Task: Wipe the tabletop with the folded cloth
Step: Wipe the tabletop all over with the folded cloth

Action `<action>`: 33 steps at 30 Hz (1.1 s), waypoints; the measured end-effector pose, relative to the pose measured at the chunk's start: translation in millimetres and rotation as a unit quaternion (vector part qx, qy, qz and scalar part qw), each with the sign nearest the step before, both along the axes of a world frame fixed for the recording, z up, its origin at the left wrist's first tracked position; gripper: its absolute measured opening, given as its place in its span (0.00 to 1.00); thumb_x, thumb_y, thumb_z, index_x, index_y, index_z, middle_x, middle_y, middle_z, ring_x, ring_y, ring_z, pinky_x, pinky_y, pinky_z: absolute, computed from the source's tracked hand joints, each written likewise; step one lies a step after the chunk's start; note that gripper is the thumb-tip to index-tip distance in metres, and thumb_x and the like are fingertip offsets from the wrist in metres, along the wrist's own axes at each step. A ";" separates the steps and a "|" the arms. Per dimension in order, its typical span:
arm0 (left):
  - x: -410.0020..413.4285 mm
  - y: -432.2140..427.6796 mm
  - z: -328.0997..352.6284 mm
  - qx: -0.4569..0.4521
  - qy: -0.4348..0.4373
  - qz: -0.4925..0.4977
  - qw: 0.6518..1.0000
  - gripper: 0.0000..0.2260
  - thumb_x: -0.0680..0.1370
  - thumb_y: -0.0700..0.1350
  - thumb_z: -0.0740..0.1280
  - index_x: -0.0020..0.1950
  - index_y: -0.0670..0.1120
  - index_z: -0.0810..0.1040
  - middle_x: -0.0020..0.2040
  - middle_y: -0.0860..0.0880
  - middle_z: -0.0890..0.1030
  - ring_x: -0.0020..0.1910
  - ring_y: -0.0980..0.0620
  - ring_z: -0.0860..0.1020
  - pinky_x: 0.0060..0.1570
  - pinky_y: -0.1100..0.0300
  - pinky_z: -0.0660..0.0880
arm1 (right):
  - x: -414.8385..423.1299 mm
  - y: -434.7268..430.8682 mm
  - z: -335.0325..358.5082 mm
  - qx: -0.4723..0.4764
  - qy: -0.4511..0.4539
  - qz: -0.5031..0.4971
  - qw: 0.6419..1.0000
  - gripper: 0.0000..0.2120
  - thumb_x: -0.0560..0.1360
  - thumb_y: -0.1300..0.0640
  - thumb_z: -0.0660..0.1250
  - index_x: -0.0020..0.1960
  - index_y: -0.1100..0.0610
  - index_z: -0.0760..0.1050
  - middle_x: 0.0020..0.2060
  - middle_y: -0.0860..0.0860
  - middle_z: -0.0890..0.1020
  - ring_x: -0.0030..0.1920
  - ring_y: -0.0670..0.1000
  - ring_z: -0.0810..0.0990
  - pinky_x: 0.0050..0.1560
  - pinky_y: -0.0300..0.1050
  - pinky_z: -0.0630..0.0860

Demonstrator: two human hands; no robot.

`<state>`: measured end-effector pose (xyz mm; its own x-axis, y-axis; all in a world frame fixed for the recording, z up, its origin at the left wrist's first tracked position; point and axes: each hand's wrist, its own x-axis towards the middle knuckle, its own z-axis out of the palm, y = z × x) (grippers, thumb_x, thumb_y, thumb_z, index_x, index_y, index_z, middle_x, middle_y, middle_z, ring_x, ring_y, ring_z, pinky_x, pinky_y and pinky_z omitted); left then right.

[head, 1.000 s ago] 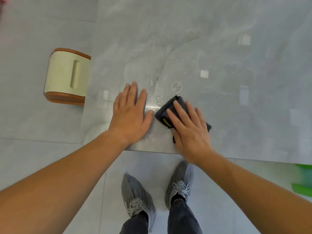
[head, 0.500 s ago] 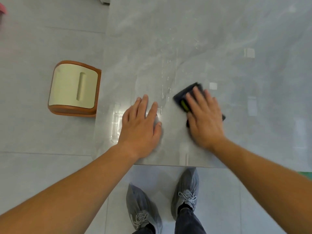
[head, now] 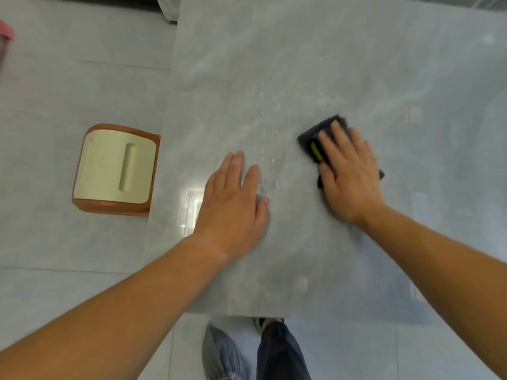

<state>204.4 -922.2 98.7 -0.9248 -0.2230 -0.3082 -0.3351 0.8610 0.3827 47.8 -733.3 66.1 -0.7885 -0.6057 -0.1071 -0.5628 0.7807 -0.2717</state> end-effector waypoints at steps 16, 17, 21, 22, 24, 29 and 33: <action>-150.6 -48.2 -3.7 -0.084 -0.020 0.048 0.995 0.30 0.82 0.56 0.55 0.79 0.42 0.55 0.80 0.39 0.54 0.79 0.40 0.52 0.74 0.46 0.52 | -145.0 -64.7 5.9 -0.007 -0.032 -0.080 0.996 0.27 0.84 0.49 0.52 0.81 0.46 0.53 0.82 0.48 0.50 0.81 0.56 0.45 0.80 0.57 0.43; -151.7 -49.7 -2.0 -0.083 -0.015 0.052 0.995 0.28 0.81 0.55 0.56 0.78 0.42 0.58 0.78 0.40 0.58 0.77 0.40 0.56 0.73 0.46 0.54 | -145.4 -74.3 5.6 -0.008 -0.034 -0.104 0.994 0.27 0.84 0.48 0.51 0.82 0.46 0.52 0.82 0.47 0.49 0.81 0.56 0.43 0.80 0.55 0.40; -153.6 -54.5 3.2 -0.069 -0.012 0.053 0.996 0.26 0.80 0.56 0.53 0.74 0.43 0.64 0.75 0.42 0.63 0.73 0.41 0.61 0.70 0.47 0.58 | -123.2 -63.2 5.3 0.007 -0.022 0.003 1.000 0.27 0.84 0.47 0.52 0.81 0.47 0.53 0.82 0.48 0.50 0.81 0.57 0.44 0.80 0.56 0.41; -153.1 -55.7 3.7 -0.067 -0.016 0.053 0.996 0.27 0.80 0.56 0.53 0.74 0.43 0.65 0.75 0.43 0.63 0.73 0.41 0.61 0.70 0.47 0.58 | -125.5 -55.2 6.9 0.018 -0.027 0.047 0.998 0.27 0.83 0.47 0.51 0.81 0.47 0.54 0.82 0.48 0.51 0.81 0.56 0.44 0.80 0.56 0.42; -153.3 -57.6 2.8 -0.072 -0.017 0.051 0.996 0.26 0.80 0.56 0.52 0.73 0.44 0.66 0.74 0.43 0.65 0.71 0.42 0.62 0.69 0.48 0.59 | -151.1 -49.3 7.7 0.023 -0.027 0.085 0.996 0.27 0.83 0.47 0.52 0.81 0.46 0.55 0.82 0.47 0.52 0.81 0.56 0.46 0.80 0.56 0.43; -163.2 -64.5 5.5 -0.064 0.005 0.059 0.996 0.23 0.79 0.57 0.52 0.65 0.45 0.72 0.67 0.44 0.69 0.63 0.41 0.68 0.63 0.48 0.63 | -199.4 -94.8 7.2 0.010 -0.035 -0.069 0.997 0.27 0.84 0.49 0.51 0.82 0.45 0.51 0.82 0.47 0.48 0.81 0.55 0.43 0.80 0.55 0.40; -181.1 -78.2 2.2 -0.063 0.000 0.050 0.997 0.25 0.80 0.57 0.51 0.74 0.45 0.64 0.78 0.41 0.58 0.76 0.40 0.57 0.72 0.47 0.55 | -177.3 -87.8 8.5 0.014 -0.031 0.016 0.999 0.26 0.84 0.46 0.49 0.82 0.47 0.52 0.82 0.48 0.49 0.81 0.57 0.43 0.80 0.57 0.42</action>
